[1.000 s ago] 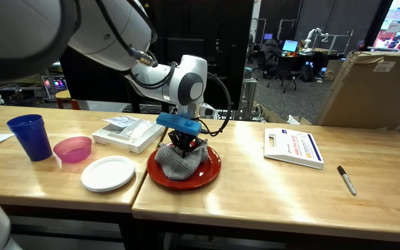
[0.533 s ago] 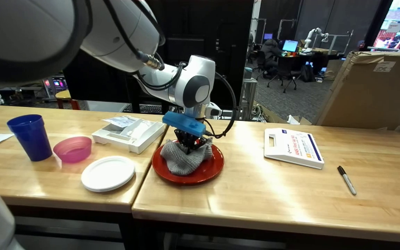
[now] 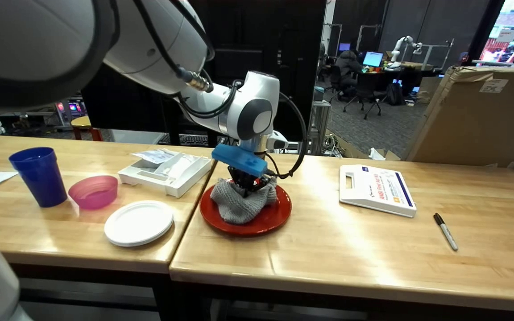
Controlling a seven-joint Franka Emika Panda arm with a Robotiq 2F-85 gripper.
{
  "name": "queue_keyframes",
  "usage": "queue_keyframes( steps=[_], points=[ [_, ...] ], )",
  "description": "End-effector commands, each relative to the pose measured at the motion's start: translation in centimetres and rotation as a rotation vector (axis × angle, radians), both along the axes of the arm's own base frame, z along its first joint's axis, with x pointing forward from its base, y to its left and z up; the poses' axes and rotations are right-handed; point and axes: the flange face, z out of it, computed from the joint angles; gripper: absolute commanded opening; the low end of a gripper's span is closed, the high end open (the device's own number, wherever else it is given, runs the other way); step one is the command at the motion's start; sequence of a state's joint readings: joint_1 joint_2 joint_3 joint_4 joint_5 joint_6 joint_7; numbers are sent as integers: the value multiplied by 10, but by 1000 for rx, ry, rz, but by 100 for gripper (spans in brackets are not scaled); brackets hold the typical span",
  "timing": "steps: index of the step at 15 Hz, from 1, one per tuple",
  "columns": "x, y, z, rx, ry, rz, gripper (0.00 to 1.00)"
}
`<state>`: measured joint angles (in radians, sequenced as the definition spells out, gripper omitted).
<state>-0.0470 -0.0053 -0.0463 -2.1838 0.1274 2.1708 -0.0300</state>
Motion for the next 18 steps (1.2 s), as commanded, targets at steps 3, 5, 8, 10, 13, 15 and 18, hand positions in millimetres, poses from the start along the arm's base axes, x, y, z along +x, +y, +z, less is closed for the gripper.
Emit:
queue_keyframes(
  steps=[3,5,8,10,13,15,18],
  points=[
    [-40,1,0,-15,-18,6,1],
    [-52,0,4,-14,-24,3,1],
    [-65,-2,8,-22,-28,-6,1],
    [-69,-2,6,-32,-21,-2,1],
    [-72,-3,1,-42,-7,6,1],
    [-71,-2,-3,-50,1,11,1],
    [-62,0,-8,-52,29,23,1]
  ],
)
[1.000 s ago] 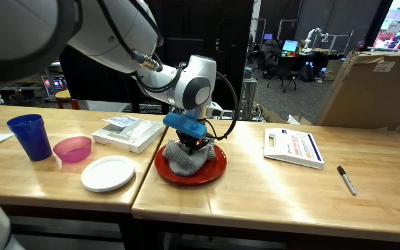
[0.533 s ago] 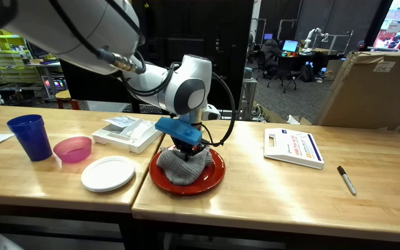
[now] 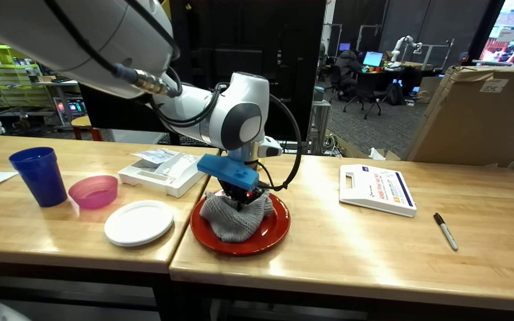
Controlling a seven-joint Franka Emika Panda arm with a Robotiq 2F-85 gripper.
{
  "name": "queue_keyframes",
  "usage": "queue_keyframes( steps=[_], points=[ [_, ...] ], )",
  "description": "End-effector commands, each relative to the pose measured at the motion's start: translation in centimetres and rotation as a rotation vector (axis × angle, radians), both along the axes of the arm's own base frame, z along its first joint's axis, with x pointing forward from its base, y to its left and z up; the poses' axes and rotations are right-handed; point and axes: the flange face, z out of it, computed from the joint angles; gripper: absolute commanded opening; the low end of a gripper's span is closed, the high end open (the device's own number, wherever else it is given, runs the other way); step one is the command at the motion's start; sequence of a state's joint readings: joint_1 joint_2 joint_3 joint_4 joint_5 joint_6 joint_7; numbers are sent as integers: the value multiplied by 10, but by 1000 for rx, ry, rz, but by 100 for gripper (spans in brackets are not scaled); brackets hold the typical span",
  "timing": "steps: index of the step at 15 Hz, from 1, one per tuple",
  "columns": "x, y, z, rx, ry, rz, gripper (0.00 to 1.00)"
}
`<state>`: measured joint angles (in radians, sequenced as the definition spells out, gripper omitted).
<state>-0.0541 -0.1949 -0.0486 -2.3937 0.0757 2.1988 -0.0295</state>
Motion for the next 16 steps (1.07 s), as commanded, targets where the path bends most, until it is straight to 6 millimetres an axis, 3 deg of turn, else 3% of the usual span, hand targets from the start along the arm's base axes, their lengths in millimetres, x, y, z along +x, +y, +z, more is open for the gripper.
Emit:
queue_keyframes(
  steps=[1,10,16],
  points=[
    [5,1,-11,-16,39,4,1],
    [39,15,-6,-10,74,27,1],
    [20,18,22,-10,59,65,1]
  ],
)
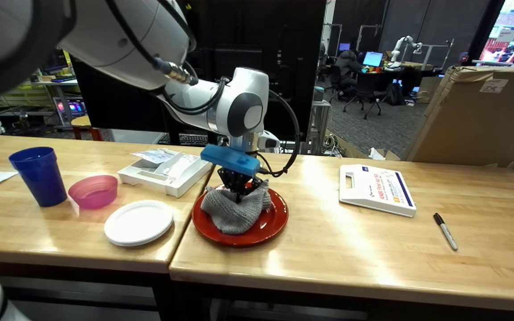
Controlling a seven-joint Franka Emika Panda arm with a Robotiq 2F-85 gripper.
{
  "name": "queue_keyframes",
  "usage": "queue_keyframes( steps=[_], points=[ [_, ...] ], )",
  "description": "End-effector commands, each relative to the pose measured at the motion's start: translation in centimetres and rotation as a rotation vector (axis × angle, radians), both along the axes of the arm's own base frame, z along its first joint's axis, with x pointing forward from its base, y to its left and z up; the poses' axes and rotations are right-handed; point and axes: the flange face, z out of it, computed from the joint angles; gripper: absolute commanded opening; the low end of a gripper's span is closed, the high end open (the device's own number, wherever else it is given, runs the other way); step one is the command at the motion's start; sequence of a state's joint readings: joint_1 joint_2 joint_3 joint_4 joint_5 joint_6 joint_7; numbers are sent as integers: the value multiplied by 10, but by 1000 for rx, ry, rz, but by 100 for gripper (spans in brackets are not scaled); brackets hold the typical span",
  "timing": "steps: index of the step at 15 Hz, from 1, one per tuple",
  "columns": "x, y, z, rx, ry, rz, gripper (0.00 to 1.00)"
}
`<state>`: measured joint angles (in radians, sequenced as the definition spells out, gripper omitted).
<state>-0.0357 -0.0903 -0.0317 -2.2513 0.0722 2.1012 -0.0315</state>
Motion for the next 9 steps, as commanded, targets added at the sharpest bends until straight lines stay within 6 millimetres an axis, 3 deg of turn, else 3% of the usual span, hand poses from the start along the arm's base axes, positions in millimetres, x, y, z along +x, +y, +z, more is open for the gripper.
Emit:
queue_keyframes(
  steps=[1,9],
  points=[
    [-19,3,24,-12,-3,24,1],
    [-34,-2,75,-56,-90,10,1]
  ],
)
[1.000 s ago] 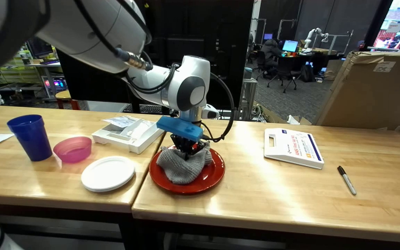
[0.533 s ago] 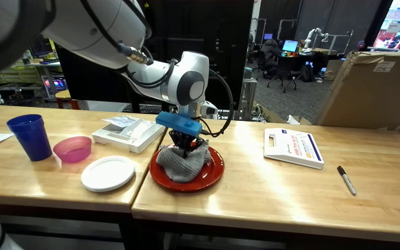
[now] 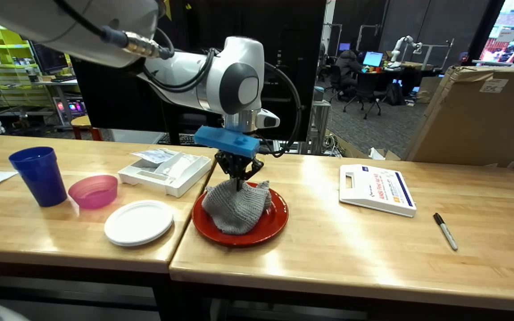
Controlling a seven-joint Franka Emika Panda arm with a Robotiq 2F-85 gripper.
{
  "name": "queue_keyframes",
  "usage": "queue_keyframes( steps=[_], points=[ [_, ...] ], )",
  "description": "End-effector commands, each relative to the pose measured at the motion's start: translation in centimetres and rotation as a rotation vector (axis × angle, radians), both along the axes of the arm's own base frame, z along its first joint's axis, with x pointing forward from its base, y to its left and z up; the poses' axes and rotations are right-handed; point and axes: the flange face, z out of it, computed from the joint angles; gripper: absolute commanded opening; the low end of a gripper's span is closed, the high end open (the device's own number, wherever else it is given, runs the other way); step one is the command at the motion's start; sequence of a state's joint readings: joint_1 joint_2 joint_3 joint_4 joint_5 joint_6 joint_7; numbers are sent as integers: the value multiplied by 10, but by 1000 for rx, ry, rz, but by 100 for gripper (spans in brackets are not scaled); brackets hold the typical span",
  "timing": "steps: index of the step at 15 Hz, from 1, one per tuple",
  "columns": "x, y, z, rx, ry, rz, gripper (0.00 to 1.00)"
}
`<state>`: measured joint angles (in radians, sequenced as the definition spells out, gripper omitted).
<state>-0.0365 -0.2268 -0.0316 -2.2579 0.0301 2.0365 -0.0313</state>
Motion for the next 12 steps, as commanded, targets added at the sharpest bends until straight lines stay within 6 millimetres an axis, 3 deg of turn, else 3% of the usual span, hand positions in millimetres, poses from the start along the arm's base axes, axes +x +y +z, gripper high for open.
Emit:
queue_keyframes(
  steps=[1,3,8,12],
  points=[
    [-14,-3,20,-25,-46,-24,1],
    [-18,-9,23,-60,-97,-75,1],
    [-29,-46,24,-116,-129,-205,1],
    [-33,-66,10,-130,-110,-265,1]
  ],
)
